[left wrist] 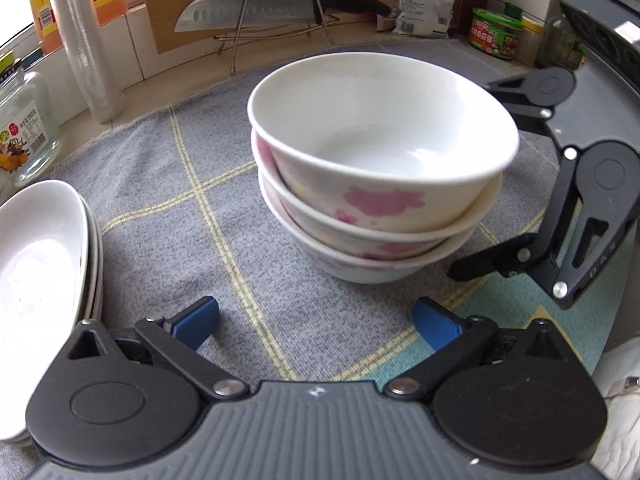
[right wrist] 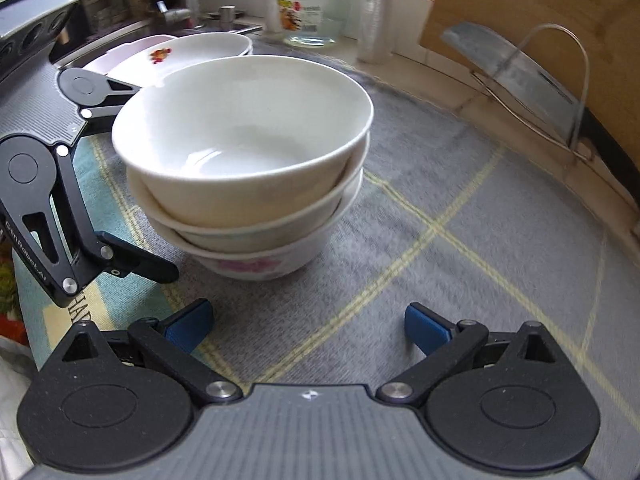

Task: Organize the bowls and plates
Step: 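Clamp the three-bowl stack between both grippers and lift it, then carry the bowl stack with both grippers over the plate stack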

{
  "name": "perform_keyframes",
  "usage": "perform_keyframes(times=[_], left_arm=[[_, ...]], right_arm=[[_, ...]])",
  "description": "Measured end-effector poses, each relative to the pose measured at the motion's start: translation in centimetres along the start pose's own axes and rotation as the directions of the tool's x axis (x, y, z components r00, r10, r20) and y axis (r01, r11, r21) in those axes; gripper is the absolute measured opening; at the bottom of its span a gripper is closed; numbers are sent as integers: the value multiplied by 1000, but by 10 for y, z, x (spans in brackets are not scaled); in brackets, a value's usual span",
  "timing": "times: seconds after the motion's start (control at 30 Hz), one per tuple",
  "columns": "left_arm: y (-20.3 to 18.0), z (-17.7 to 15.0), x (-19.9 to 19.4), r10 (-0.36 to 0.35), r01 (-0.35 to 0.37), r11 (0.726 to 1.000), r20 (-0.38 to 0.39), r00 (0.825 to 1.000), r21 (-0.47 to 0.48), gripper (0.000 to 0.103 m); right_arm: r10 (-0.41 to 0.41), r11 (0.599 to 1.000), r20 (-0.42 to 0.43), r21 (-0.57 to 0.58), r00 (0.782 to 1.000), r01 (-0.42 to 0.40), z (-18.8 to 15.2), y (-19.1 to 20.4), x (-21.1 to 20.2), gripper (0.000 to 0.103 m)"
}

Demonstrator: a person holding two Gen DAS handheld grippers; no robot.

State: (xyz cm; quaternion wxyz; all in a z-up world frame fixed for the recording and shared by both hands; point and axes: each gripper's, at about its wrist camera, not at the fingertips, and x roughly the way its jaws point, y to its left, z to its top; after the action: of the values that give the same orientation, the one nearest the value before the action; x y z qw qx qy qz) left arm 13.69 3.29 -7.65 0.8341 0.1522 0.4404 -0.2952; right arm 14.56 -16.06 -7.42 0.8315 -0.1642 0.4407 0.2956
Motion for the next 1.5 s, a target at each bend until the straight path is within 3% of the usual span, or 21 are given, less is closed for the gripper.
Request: perform_keyframes(times=[0.23,0.5,0.67,0.77,0.93,1.03,1.13,1.5], left_arm=[[2,2,3,-26,25,999,19,999,40,103],[10,6,9,-116,106,982,56,992,157,103],[12,17,13,-156,148,964,19,988,219,101],[12,24,10,-196,184,943,19,980,276,92],[11,33,6,-243,224,898,1,970,379,91],[15,38,4,-286,272,871,-27,958,408,89],[18,43,0,-323,306,847,-37,946,434,88],[25,49,7,-381,375,806,-82,921,458,86]], right_arm=[[26,999,15,-42,1000,-26,5,-2,5,103],[2,1000,7,-11,1000,-2,9,1,8,103],[17,999,5,-45,1000,-17,14,3,9,103],[31,995,20,-99,999,-29,18,6,4,103],[78,980,24,-187,997,-72,28,9,-2,95],[111,969,4,-224,994,-107,34,6,-1,85],[140,958,-13,-250,990,-139,38,5,0,83],[202,944,-47,-259,978,-207,46,-2,4,83]])
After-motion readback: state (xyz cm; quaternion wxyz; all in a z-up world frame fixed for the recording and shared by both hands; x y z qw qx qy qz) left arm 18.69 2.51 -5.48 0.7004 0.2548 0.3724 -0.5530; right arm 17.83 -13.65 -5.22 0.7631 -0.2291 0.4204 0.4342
